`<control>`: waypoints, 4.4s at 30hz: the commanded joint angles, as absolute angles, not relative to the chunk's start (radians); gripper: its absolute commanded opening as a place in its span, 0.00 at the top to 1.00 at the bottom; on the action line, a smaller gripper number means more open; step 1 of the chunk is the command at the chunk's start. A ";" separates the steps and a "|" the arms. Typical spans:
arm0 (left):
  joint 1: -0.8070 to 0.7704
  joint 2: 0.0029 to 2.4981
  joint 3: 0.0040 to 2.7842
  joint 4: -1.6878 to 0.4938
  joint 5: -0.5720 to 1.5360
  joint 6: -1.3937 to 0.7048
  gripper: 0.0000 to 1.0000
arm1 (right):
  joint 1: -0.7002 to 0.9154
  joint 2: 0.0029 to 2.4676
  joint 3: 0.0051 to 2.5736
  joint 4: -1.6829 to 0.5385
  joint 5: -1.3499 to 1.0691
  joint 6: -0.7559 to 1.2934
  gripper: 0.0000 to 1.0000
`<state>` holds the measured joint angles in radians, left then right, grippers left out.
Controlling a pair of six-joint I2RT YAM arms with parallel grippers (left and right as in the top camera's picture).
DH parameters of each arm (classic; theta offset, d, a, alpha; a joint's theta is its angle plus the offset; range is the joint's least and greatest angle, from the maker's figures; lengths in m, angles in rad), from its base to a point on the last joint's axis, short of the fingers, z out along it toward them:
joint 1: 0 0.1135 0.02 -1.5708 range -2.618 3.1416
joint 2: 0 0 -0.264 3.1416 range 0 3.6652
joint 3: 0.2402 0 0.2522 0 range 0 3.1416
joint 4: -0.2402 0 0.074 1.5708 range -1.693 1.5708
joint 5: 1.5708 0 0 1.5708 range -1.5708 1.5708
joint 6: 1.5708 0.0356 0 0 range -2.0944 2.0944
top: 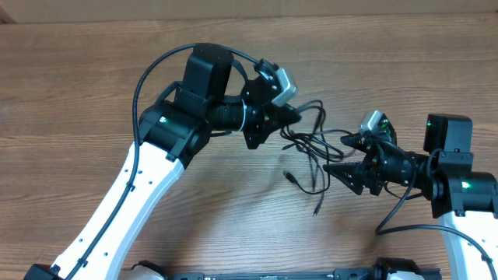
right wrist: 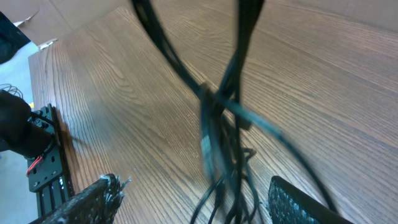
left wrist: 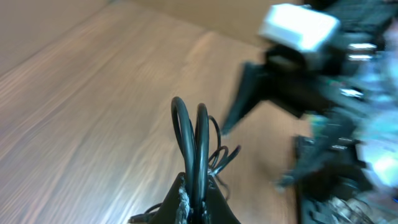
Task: Untangle cables
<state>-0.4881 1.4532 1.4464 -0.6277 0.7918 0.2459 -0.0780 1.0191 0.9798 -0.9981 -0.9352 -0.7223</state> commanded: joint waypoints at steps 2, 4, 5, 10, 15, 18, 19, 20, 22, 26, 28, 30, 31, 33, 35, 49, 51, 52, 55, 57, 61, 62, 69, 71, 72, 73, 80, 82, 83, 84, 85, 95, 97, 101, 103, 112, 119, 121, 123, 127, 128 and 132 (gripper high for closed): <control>-0.483 1.440 1.455 -0.625 0.667 0.189 0.96 | -0.078 1.010 0.983 -1.001 -0.992 -0.776 0.22; -0.485 1.440 1.455 -0.630 0.713 0.225 0.96 | -0.078 1.010 0.983 -0.997 -1.016 -0.823 0.21; -0.485 1.440 1.455 -0.630 0.751 0.247 0.96 | -0.078 1.010 0.983 -0.989 -1.020 -0.840 0.20; -0.486 1.440 1.455 -0.632 0.986 0.360 0.96 | -0.079 1.010 0.983 -0.888 -1.005 -0.843 0.10; -0.487 1.440 1.455 -0.636 1.098 0.386 0.96 | -0.079 1.010 0.983 -0.839 -0.966 -0.842 0.02; -0.493 1.440 1.455 -0.636 1.101 0.387 0.96 | -0.079 1.011 0.983 -0.851 -0.957 -0.842 0.02; -0.495 1.440 1.455 -0.634 1.100 0.390 0.96 | -0.079 1.012 0.983 -0.858 -0.958 -0.842 0.02; -0.496 1.440 1.455 -0.626 1.100 0.390 0.96 | -0.079 1.012 0.983 -0.871 -0.958 -0.842 0.04; -0.496 1.440 1.455 -0.613 1.100 0.389 0.96 | -0.079 1.012 0.983 -0.895 -0.958 -0.839 0.12; -0.496 1.440 1.455 -0.564 1.100 0.333 0.96 | -0.079 1.012 0.983 -0.992 -0.958 -0.839 0.35; -0.496 1.440 1.455 -0.556 1.100 0.332 0.96 | -0.079 1.012 0.983 -1.013 -0.959 -0.839 0.44; -0.496 1.440 1.455 -0.556 1.097 0.332 0.96 | -0.079 1.012 0.983 -1.028 -0.959 -0.839 0.51; -0.496 1.440 1.455 -0.556 1.091 0.329 0.96 | -0.079 1.012 0.983 -1.032 -0.959 -0.838 0.53; -0.493 1.440 1.455 -0.556 1.089 0.312 0.96 | -0.079 1.012 0.983 -1.031 -0.959 -0.819 0.57; -0.488 1.440 1.455 -0.556 1.087 0.285 0.96 | -0.079 1.012 0.983 -1.023 -0.959 -0.768 0.59; -0.461 1.440 1.455 -0.572 0.821 0.078 0.96 | -0.079 1.010 0.983 -1.032 -0.995 -0.670 0.96; -0.450 1.440 1.455 -0.579 0.778 0.041 0.96 | -0.079 1.010 0.984 -1.018 -1.022 -0.615 0.96; -0.442 1.440 1.455 -0.585 0.741 0.009 0.96 | -0.079 1.010 0.984 -1.007 -1.040 -0.589 0.96; -0.420 1.440 1.455 -0.606 0.652 -0.084 0.96 | -0.079 1.010 1.002 -0.981 -1.115 -0.564 0.96; -0.405 1.440 1.455 -0.624 0.612 -0.137 0.96 | -0.079 1.010 1.032 -0.968 -1.190 -0.564 0.96; -0.379 1.440 1.455 -0.650 0.591 -0.181 0.96 | -0.079 1.010 1.106 -0.944 -1.272 -0.564 0.96; -0.368 1.440 1.455 -0.662 0.591 -0.184 0.96 | -0.079 1.010 1.135 -0.944 -1.278 -0.564 0.96; -0.328 1.440 1.455 -0.712 0.554 -0.184 0.96 | -0.079 0.998 1.224 -0.944 -1.278 -0.544 0.96; -0.317 1.440 1.455 -0.723 0.538 -0.184 0.96 | -0.080 0.986 1.235 -0.944 -1.277 -0.542 0.96; -0.301 1.440 1.455 -0.731 0.534 -0.184 0.96 | -0.080 0.970 1.239 -0.936 -1.275 -0.542 0.96; -0.297 1.440 1.455 -0.734 0.534 -0.184 0.96 | -0.080 0.963 1.239 -0.930 -1.262 -0.542 0.96; -0.268 1.440 1.455 -0.737 0.510 -0.184 0.96 | -0.080 0.950 1.239 -0.928 -1.123 -0.486 0.96; -0.266 1.440 1.455 -0.736 0.512 -0.183 0.96 | -0.080 0.950 1.239 -0.929 -0.972 -0.393 0.96; -0.266 1.440 1.455 -0.733 0.517 -0.178 0.96 | -0.080 0.950 1.239 -0.935 -0.856 -0.329 0.96; -0.266 1.439 1.455 -0.730 0.518 -0.172 0.96 | -0.080 0.952 1.238 -0.942 -0.785 -0.294 0.94; -0.266 1.439 1.455 -0.721 0.545 -0.144 0.96 | -0.080 0.957 1.238 -0.970 -0.658 -0.240 0.03; -0.266 1.437 1.455 -0.506 0.856 -0.067 0.96 | -0.080 1.036 1.238 -1.165 -0.471 -0.160 0.00; -0.263 1.437 1.456 -0.400 0.902 -0.087 0.96 | -0.080 1.047 1.238 -1.184 -0.471 -0.160 0.00; -0.239 1.437 1.456 -0.053 0.918 -0.257 0.96 | -0.080 1.050 1.238 -1.200 -0.471 -0.160 0.00; -0.226 1.437 1.456 0.147 0.918 -0.340 0.96 | -0.080 1.050 1.238 -1.207 -0.471 -0.160 0.00; -0.223 1.438 1.456 0.345 0.848 -0.322 0.96 | -0.080 1.050 1.237 -1.206 -0.471 -0.160 0.00; -0.230 1.452 1.456 -0.309 0.265 -0.307 0.96 | -0.080 1.050 1.237 -1.206 -0.472 -0.160 0.00; -0.230 1.453 1.456 -0.339 0.271 -0.381 0.96 | -0.080 1.050 1.237 -1.198 -0.472 -0.160 0.00; -0.230 1.452 1.456 -0.295 0.326 -0.446 0.96 | -0.080 1.050 1.237 -1.186 -0.474 -0.160 0.00; -0.252 1.452 1.456 -0.205 0.400 -0.589 0.96 | -0.080 1.050 1.237 -1.183 -0.526 -0.159 0.00; -0.259 1.452 1.456 -0.204 0.402 -0.616 0.96 | -0.080 1.050 1.237 -1.180 -0.526 -0.159 0.00; -0.309 1.453 1.456 -0.208 0.374 -0.718 0.96 | -0.080 1.050 1.237 -1.163 -0.536 -0.156 0.00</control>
<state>-0.2710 1.4723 1.4422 -0.2157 0.3809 -0.6067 -0.0780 1.0538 1.2118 -1.1725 -0.5133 -0.1600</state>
